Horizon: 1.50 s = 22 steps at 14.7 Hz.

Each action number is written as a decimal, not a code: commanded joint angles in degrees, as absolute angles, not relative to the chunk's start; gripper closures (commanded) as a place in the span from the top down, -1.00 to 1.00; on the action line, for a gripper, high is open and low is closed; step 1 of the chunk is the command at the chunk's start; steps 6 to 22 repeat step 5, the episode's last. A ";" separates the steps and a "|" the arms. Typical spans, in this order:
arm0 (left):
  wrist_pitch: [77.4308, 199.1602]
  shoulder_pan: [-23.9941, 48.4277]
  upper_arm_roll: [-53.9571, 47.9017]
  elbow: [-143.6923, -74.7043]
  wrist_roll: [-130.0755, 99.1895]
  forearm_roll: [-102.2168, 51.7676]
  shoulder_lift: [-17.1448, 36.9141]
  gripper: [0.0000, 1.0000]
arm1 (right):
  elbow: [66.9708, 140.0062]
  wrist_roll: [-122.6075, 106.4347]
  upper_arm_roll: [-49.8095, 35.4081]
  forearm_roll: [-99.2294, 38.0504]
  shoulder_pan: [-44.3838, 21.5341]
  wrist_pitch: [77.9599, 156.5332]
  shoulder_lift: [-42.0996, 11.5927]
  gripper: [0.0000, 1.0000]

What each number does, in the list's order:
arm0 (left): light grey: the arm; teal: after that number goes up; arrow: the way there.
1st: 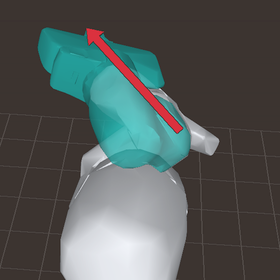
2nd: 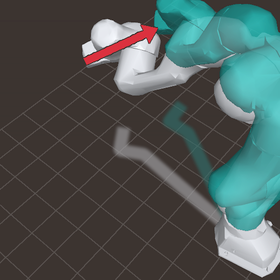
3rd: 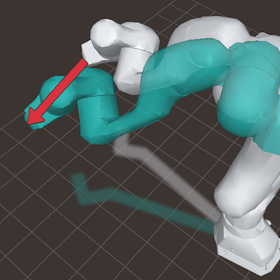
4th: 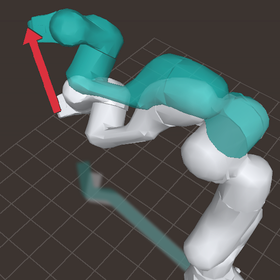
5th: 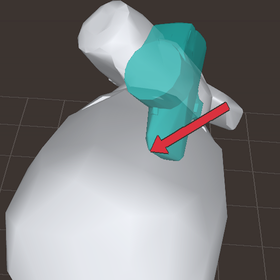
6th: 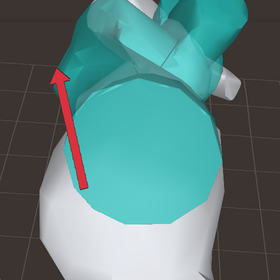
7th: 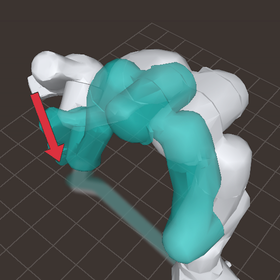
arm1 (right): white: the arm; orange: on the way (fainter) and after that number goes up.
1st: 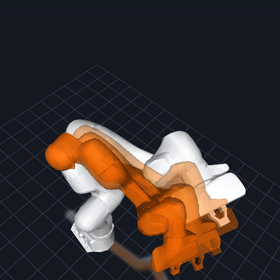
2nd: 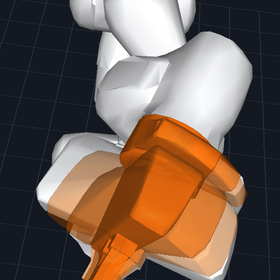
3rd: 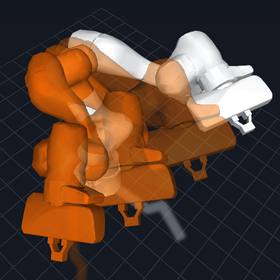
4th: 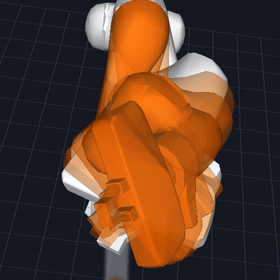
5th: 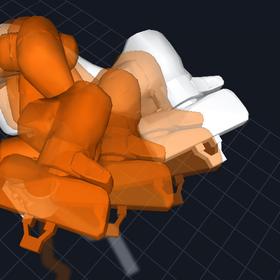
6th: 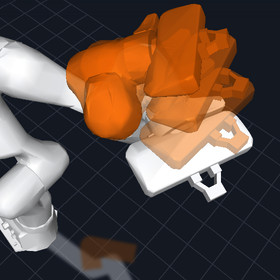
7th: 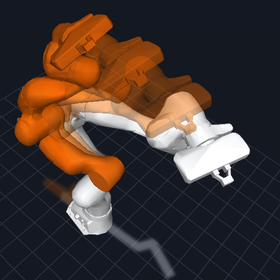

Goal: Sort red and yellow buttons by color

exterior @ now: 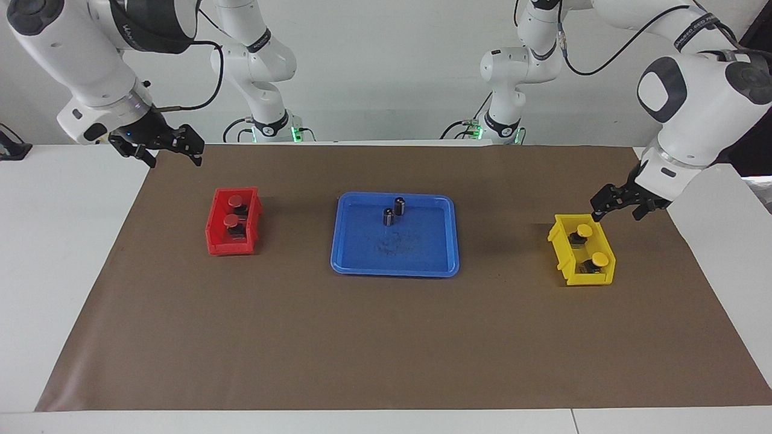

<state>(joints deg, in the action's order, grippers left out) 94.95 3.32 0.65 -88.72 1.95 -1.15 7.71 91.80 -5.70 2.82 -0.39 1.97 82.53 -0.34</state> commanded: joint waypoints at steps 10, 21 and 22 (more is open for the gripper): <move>86.31 3.87 0.26 -88.33 3.77 -0.88 -0.35 1.00 | 92.02 -4.92 1.76 -0.26 1.05 81.83 0.35 1.00; 86.31 3.87 0.26 -88.33 3.77 -0.88 -0.35 1.00 | 92.02 -4.92 1.76 -0.26 1.05 81.83 0.35 1.00; 86.31 3.87 0.26 -88.33 3.77 -0.88 -0.35 1.00 | 92.02 -4.92 1.76 -0.26 1.05 81.83 0.35 1.00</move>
